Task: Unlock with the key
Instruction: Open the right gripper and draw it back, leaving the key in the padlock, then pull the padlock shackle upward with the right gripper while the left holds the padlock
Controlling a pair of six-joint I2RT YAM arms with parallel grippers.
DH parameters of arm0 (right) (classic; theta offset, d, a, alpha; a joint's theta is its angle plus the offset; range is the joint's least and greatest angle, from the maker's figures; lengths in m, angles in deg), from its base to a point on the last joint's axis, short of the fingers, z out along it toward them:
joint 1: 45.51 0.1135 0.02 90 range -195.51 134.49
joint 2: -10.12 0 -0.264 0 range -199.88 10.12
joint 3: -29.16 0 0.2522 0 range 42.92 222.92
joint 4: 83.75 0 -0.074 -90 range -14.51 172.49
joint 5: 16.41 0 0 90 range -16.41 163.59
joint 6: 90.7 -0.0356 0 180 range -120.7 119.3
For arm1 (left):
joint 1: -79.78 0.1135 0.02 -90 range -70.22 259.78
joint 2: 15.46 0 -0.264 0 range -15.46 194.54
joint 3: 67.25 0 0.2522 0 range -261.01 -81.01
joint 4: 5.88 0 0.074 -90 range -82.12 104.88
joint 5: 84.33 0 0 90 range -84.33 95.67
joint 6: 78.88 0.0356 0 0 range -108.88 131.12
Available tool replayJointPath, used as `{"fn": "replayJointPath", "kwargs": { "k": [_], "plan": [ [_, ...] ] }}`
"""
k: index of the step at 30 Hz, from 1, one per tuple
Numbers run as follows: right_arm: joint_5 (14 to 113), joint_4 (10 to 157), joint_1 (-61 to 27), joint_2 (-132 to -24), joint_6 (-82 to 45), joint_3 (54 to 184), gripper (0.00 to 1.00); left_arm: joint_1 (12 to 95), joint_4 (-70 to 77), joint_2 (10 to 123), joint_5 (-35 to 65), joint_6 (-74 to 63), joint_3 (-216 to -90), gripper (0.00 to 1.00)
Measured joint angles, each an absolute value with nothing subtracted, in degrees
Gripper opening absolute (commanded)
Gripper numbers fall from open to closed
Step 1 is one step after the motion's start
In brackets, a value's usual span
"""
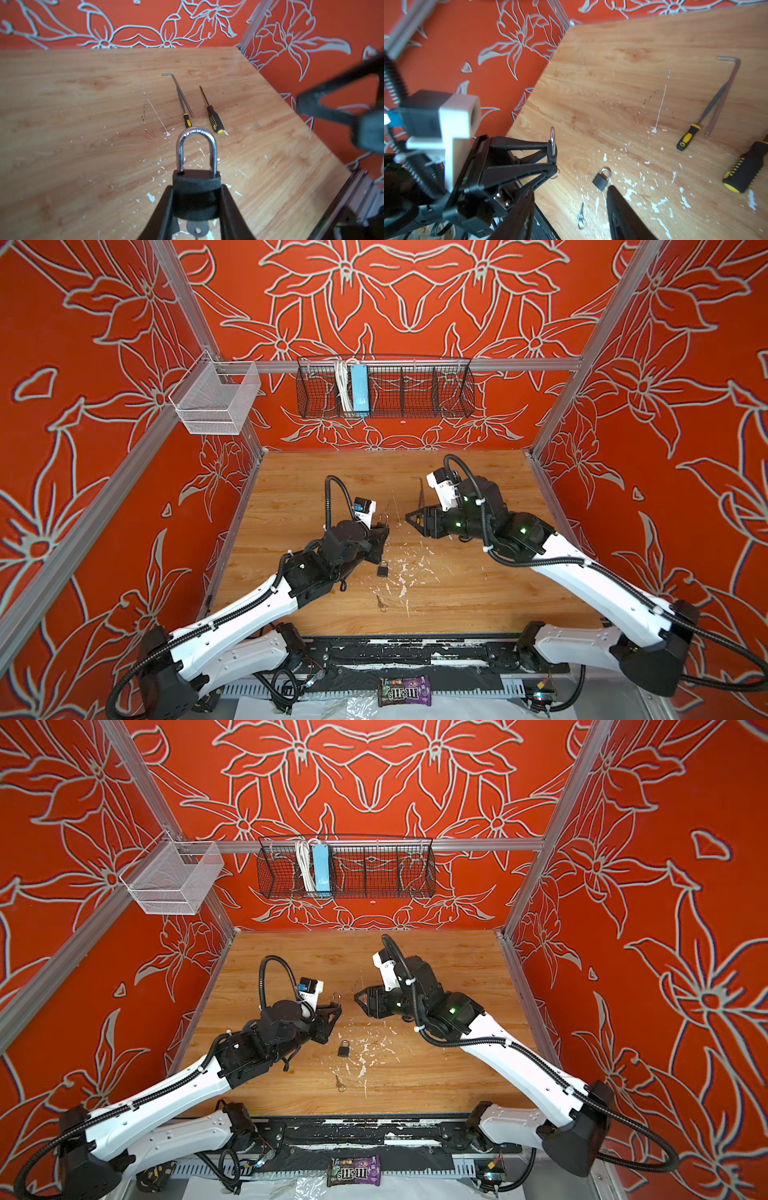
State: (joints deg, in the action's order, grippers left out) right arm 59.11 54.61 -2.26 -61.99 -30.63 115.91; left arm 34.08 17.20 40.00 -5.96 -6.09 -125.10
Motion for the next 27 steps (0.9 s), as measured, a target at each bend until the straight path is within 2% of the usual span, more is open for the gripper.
{"fn": "replayJointPath", "kwargs": {
  "k": [4,13,27],
  "plan": [
    [57.55,50.28,-2.72,-68.31,-28.08,122.71,0.57,34.06,13.90,38.43,-3.43,-0.54,-121.85,0.00],
    [54.52,45.60,-2.72,-76.03,-25.91,128.20,0.57,34.06,11.58,37.45,-2.66,2.98,-121.13,0.00],
    [57.51,37.41,-2.72,-86.04,-21.06,139.00,0.56,34.06,11.73,37.36,-3.43,5.19,-120.95,0.00]
  ]
}}
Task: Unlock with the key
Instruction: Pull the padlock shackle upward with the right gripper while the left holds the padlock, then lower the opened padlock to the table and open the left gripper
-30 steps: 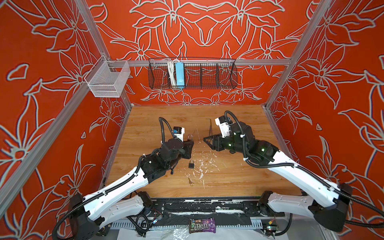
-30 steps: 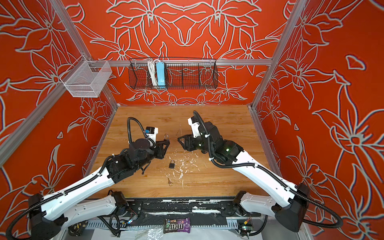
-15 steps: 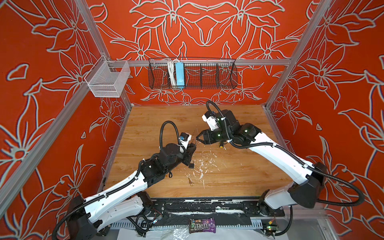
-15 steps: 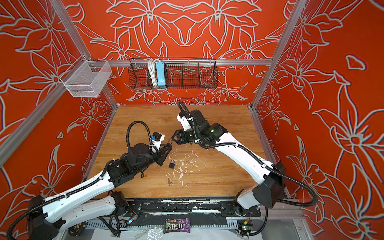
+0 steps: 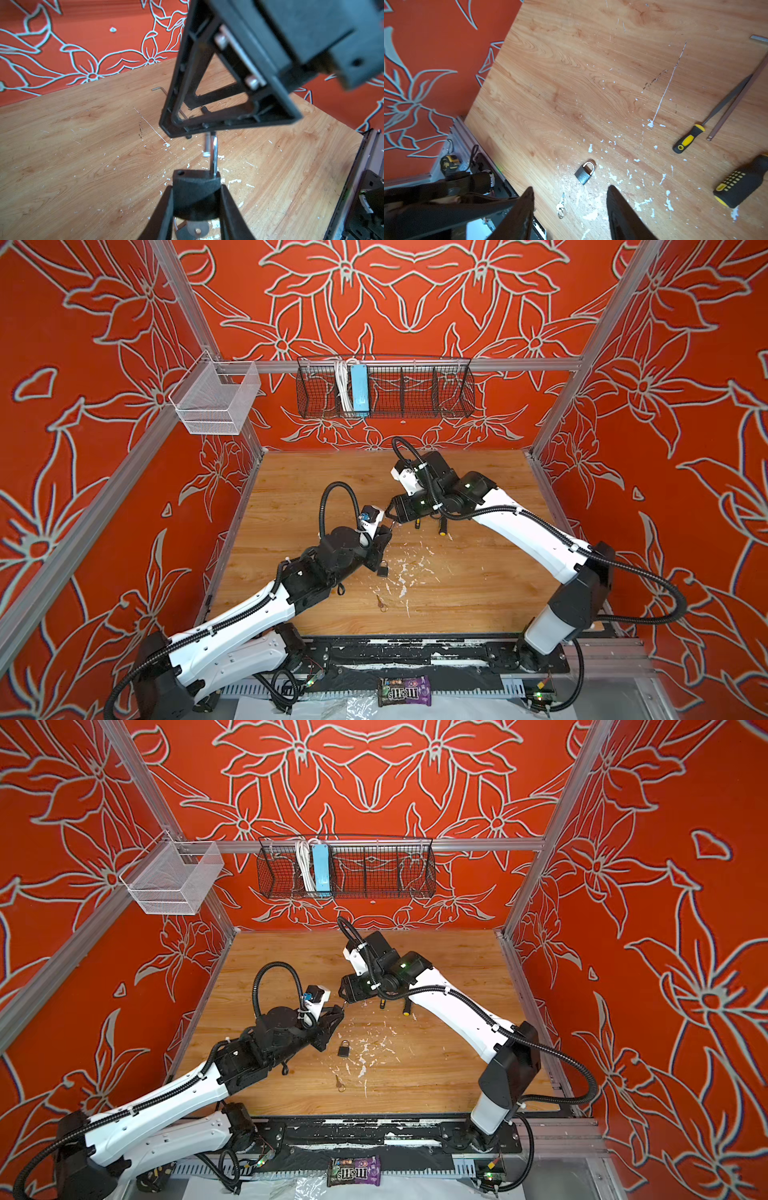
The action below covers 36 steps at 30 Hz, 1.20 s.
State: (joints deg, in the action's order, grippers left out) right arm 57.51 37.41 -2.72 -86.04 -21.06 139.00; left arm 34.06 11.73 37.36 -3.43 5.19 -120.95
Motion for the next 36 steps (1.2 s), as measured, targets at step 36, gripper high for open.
{"fn": "replayJointPath", "kwargs": {
  "k": [36],
  "plan": [
    [67.26,51.83,4.95,-61.49,-24.36,96.96,0.55,54.30,38.88,61.16,0.05,-20.89,-136.19,0.00]
  ]
}}
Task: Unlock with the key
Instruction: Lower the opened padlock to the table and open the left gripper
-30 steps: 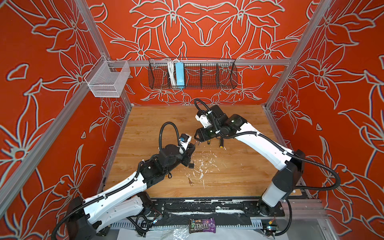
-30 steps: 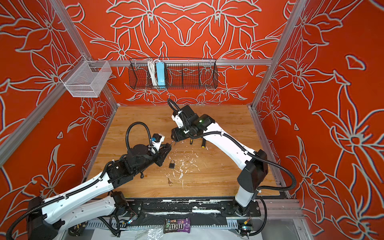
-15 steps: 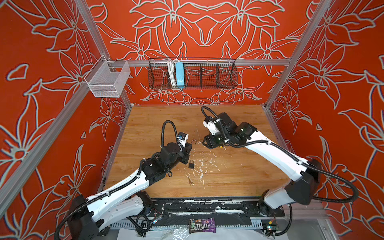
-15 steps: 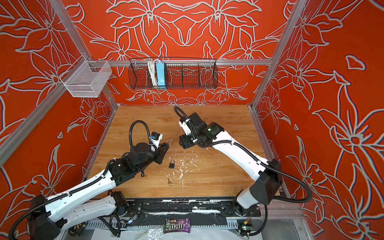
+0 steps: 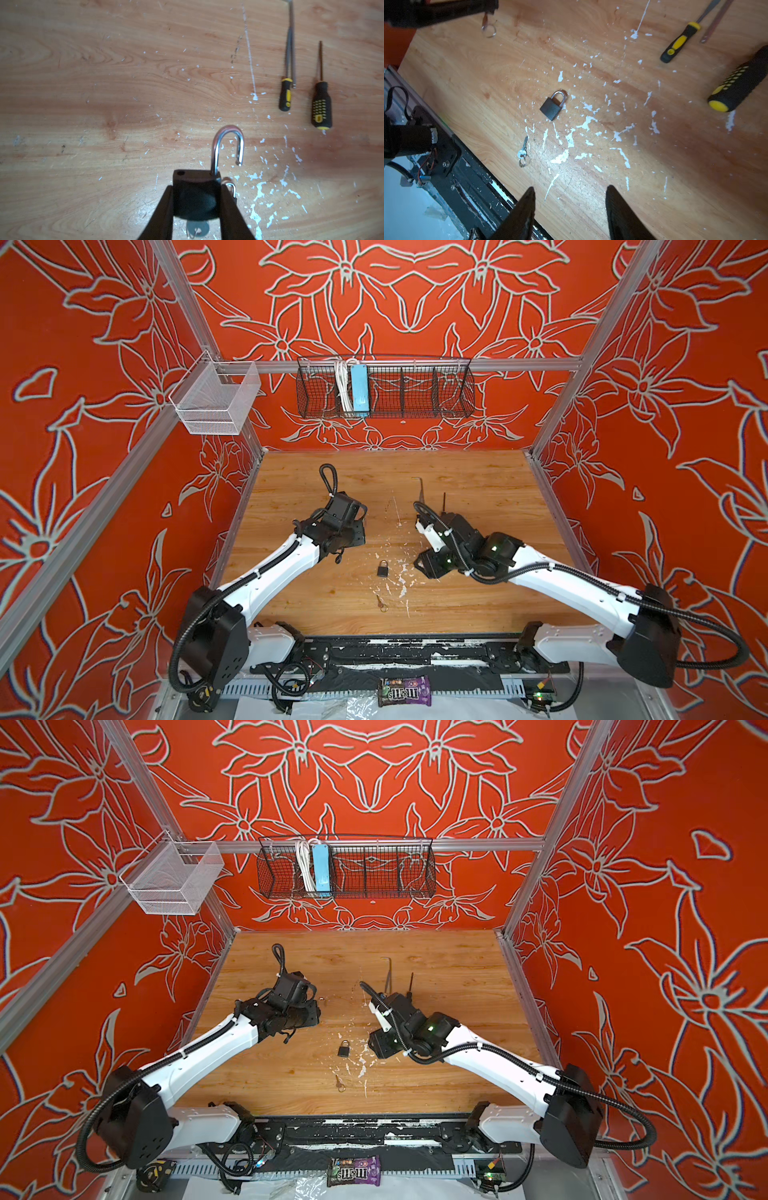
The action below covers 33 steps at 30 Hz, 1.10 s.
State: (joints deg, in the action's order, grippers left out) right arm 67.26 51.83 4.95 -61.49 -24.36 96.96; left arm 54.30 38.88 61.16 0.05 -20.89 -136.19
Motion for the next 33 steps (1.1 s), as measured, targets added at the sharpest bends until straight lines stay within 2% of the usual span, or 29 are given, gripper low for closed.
{"fn": "replayJointPath", "kwargs": {
  "k": [7,23,27,33],
  "plan": [
    [69.31,58.32,8.62,-63.50,-27.11,94.47,0.54,57.23,42.33,72.00,-0.94,-21.13,-142.96,0.00],
    [71.94,69.58,8.86,-65.75,-31.46,89.80,0.54,58.48,44.30,91.06,-1.77,-19.64,-152.10,0.00],
    [72.15,69.93,8.86,-66.52,-31.38,89.80,0.54,58.48,44.43,92.15,-1.59,-20.08,-152.16,0.11],
    [73.01,69.89,8.86,-67.33,-31.07,89.80,0.54,58.48,44.28,92.52,-0.28,-21.31,-152.16,0.52]
  ]
}}
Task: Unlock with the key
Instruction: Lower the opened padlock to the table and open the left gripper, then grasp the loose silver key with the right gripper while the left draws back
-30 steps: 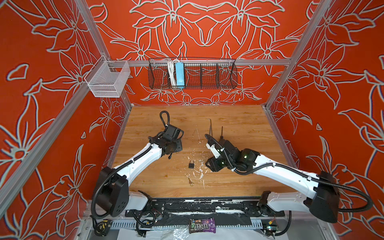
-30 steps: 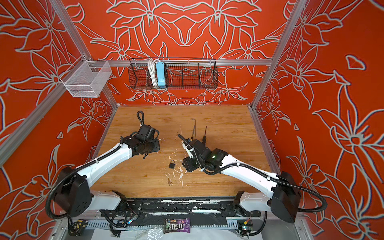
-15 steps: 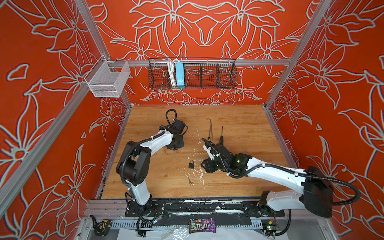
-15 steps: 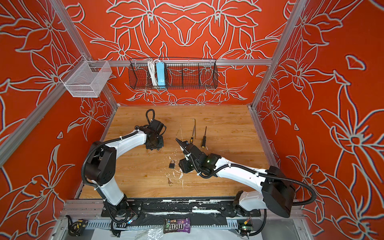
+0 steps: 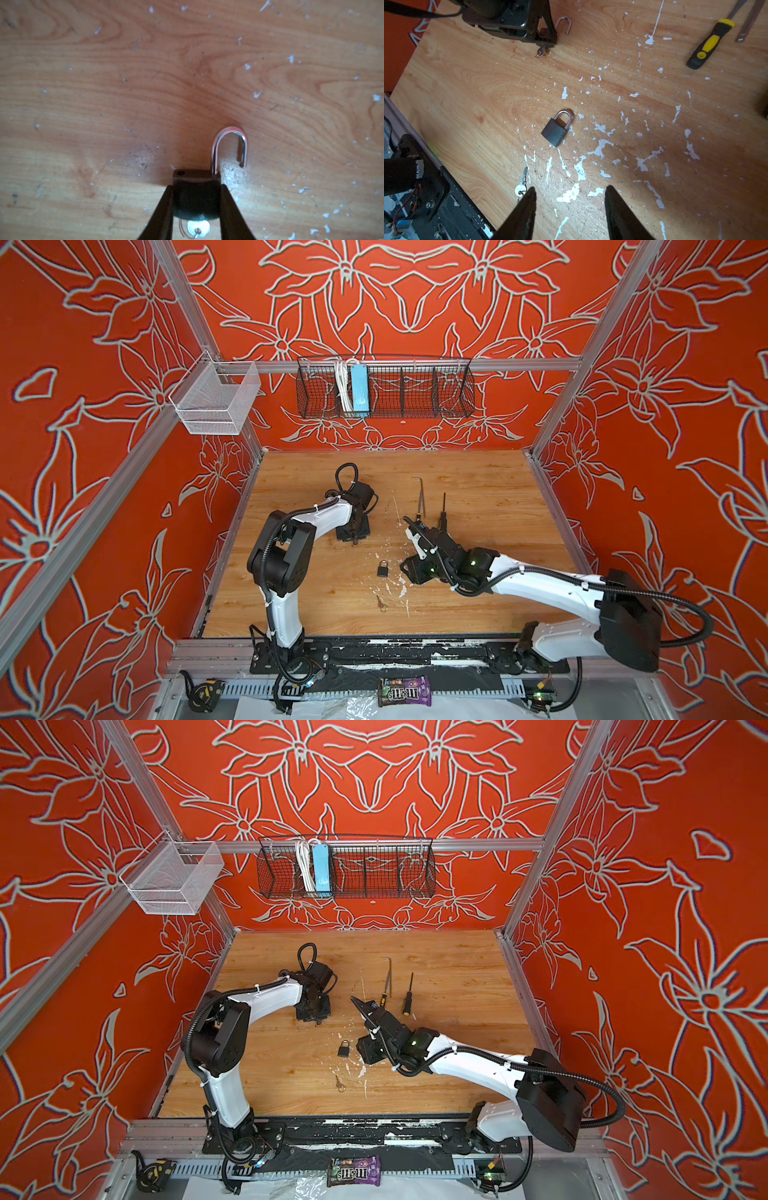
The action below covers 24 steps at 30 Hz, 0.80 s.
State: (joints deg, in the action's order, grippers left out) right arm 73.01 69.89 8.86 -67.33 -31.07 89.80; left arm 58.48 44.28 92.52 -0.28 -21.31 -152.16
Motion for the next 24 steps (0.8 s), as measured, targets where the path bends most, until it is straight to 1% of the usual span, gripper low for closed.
{"fn": "replayJointPath", "kwargs": {
  "k": [3,5,9,13,18,21,24],
  "plan": [
    [73.47,69.91,8.86,-67.33,-30.94,89.80,0.54,58.48,44.08,92.57,0.48,-21.98,-152.12,0.64],
    [73.73,69.89,8.86,-67.33,-30.90,89.80,0.54,58.52,43.78,92.57,1.03,-22.33,-151.97,0.70],
    [73.79,69.93,8.86,-67.33,-30.74,89.80,0.54,58.63,43.38,92.39,2.14,-23.32,-151.27,0.74],
    [73.77,69.54,8.86,-67.79,-30.26,90.25,0.53,59.04,42.71,89.68,3.08,-24.37,-149.15,0.77],
    [73.77,68.68,8.86,-68.53,-29.80,91.57,0.54,59.92,41.77,81.01,3.50,-26.11,-144.86,0.82],
    [73.73,67.24,8.97,-68.99,-29.69,92.83,0.53,60.09,40.28,74.14,4.02,-27.12,-141.45,0.87],
    [73.77,65.54,9.56,-70.52,-29.74,94.93,0.52,60.23,38.33,67.08,5.29,-28.50,-136.69,0.96]
  ]
}}
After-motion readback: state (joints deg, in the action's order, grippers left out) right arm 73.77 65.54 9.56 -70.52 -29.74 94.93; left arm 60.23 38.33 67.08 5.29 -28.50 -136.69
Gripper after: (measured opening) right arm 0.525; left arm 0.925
